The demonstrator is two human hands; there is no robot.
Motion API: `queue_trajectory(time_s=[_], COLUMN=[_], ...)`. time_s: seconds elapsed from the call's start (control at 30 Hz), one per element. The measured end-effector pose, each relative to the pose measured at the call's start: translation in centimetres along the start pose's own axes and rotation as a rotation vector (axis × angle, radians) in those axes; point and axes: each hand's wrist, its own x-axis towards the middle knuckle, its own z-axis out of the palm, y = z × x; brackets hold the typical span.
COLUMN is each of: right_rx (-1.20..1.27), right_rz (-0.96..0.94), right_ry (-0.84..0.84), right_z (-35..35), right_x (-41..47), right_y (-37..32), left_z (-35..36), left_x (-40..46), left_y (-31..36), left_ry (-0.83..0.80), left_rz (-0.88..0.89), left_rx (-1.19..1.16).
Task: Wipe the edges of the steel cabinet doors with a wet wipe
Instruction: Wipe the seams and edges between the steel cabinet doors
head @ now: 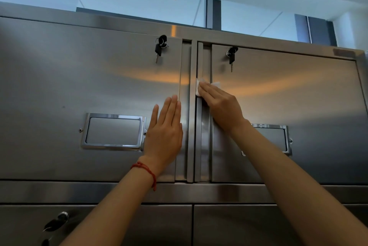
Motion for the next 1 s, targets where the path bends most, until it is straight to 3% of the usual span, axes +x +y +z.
queue_trajectory(time_s=[0.77, 1.0], right_rx=[0.036, 0.017], right_rz=[0.072, -0.013], right_ry=[0.049, 0.031], right_z=[0.7, 0.3], right_x=[1.6, 0.1], right_y=[0.5, 0.4], left_z=[0.1, 0.1], left_x=[0.0, 0.0], left_y=[0.1, 0.1], left_ry=[-0.027, -0.019], left_rz=[-0.011, -0.011], left_rx=[0.000, 0.007])
